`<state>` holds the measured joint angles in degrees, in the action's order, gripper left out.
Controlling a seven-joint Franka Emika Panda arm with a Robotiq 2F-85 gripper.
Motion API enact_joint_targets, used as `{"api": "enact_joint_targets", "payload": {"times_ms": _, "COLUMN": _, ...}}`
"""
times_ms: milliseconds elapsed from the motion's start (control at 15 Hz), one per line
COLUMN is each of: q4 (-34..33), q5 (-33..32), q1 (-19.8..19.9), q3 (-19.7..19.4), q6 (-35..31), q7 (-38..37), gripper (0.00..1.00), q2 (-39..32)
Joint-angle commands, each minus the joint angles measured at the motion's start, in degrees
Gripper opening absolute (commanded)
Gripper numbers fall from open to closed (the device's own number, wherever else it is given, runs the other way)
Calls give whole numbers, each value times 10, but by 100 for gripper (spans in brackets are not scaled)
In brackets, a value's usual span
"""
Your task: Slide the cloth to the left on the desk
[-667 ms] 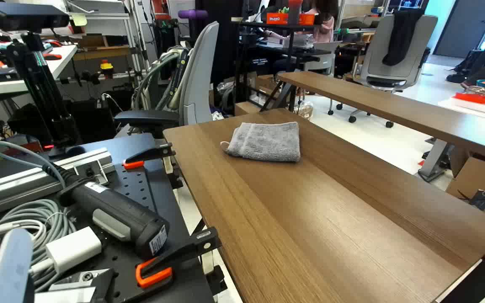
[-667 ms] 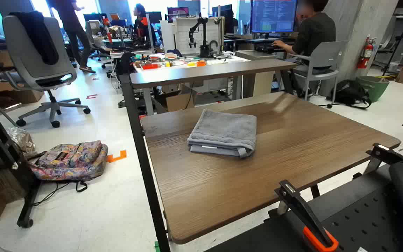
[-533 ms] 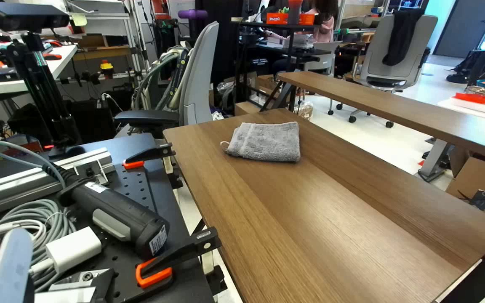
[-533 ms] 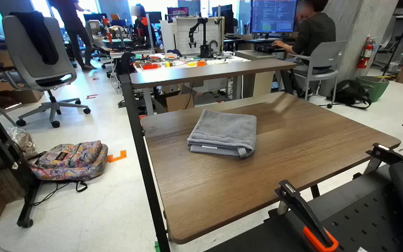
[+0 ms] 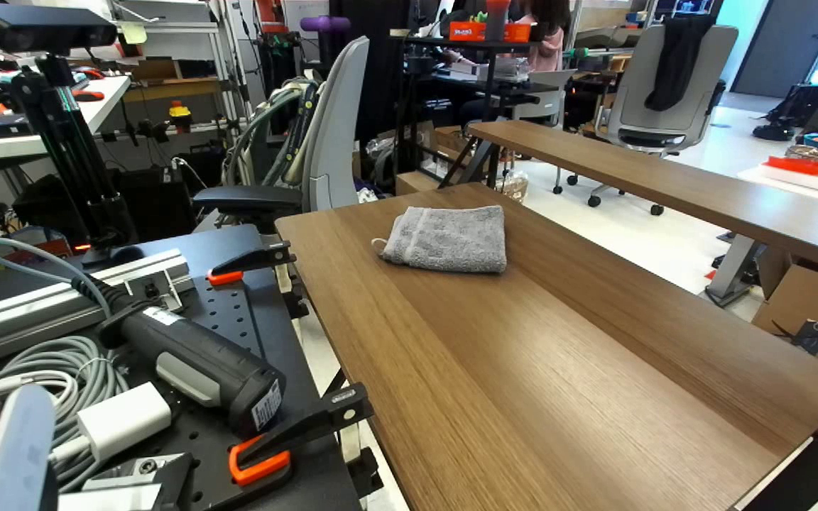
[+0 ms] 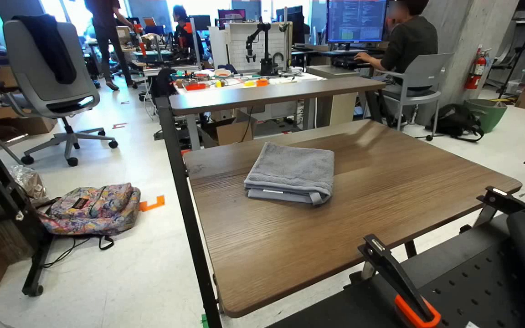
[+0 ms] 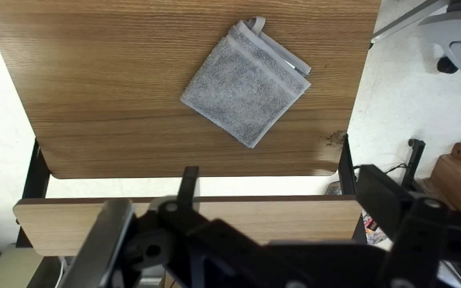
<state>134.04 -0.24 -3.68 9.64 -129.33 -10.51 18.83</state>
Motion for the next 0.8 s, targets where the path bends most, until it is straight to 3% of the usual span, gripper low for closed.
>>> {"api": "enact_joint_targets", "payload": {"times_ms": 0, "q4": -1, "q5": -2, "q1": -5, "q3": -5, "q6": 2, "q7": -2, "gripper": 100, "q2": 0}}
{"api": "enact_joint_targets", "payload": {"times_ms": 400, "q4": 8, "q5": -44, "q1": 2, "q3": 20, "q6": -66, "q7": -61, "gripper": 100, "q2": -36}}
{"api": "enact_joint_targets", "payload": {"times_ms": 733, "q4": -7, "q5": -95, "q1": -1, "q3": 37, "q6": -122, "q7": -130, "gripper": 100, "q2": -141}}
